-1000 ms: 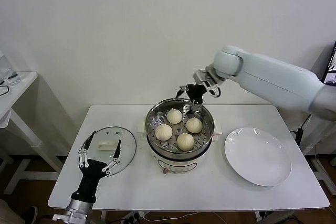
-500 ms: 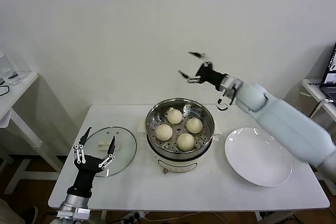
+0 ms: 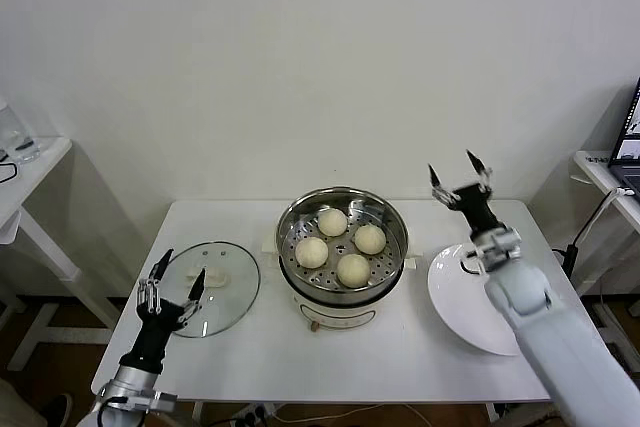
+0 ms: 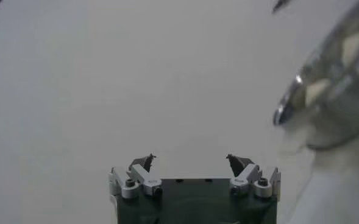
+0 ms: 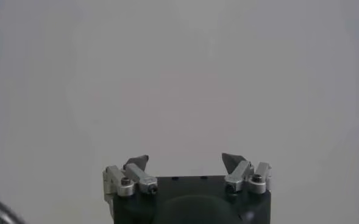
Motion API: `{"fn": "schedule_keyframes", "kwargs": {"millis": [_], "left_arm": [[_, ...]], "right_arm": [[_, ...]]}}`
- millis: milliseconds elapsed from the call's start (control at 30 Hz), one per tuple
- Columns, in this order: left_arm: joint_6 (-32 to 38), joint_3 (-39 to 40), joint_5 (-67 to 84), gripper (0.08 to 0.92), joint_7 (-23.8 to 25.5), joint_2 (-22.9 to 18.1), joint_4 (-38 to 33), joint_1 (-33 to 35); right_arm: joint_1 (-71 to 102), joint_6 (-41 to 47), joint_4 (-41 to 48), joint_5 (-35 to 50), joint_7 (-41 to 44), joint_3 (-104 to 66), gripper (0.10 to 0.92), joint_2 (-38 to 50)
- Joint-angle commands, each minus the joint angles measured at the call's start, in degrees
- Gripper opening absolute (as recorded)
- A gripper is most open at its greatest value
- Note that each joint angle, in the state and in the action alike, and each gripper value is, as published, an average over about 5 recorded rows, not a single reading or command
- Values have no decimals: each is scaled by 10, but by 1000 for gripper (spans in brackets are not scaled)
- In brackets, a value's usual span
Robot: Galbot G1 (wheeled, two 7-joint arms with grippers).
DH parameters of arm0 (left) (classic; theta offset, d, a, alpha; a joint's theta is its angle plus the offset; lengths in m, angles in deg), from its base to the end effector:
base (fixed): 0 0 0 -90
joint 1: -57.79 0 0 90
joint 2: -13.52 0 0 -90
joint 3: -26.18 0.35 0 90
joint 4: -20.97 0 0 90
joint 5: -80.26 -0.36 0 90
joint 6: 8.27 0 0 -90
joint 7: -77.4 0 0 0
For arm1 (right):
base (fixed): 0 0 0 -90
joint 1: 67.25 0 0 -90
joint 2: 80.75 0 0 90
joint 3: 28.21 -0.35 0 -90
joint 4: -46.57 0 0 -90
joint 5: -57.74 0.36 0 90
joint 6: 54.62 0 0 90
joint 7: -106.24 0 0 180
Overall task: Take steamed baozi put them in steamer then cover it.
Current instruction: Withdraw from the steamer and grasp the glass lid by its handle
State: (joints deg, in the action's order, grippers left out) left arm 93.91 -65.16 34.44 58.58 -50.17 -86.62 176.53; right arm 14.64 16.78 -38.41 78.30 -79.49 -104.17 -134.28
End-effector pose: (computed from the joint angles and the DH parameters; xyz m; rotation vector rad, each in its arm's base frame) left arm 0.1986 0.1141 -0.3514 0.0994 2.4136 1.5943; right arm 0.3950 -0.1568 -0.3058 -0.1452 2.8346 -0.3677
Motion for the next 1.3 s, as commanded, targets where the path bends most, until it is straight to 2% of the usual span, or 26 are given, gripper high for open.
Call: {"fn": "schedule_keyframes", "kwargs": {"millis": [33, 300, 733, 1300], "left_arm": [[-49, 2, -171, 823, 12, 9, 126, -29], [-49, 20, -197, 823, -5, -5, 172, -79], [-76, 71, -201, 823, 7, 0, 221, -148], [-96, 103, -202, 823, 17, -8, 259, -202]], "right_arm": [[250, -22, -47, 2, 1, -200, 823, -90], [271, -28, -59, -6, 12, -200, 823, -126], [263, -27, -48, -28, 14, -184, 823, -145], [252, -27, -39, -49, 13, -170, 823, -157]]}}
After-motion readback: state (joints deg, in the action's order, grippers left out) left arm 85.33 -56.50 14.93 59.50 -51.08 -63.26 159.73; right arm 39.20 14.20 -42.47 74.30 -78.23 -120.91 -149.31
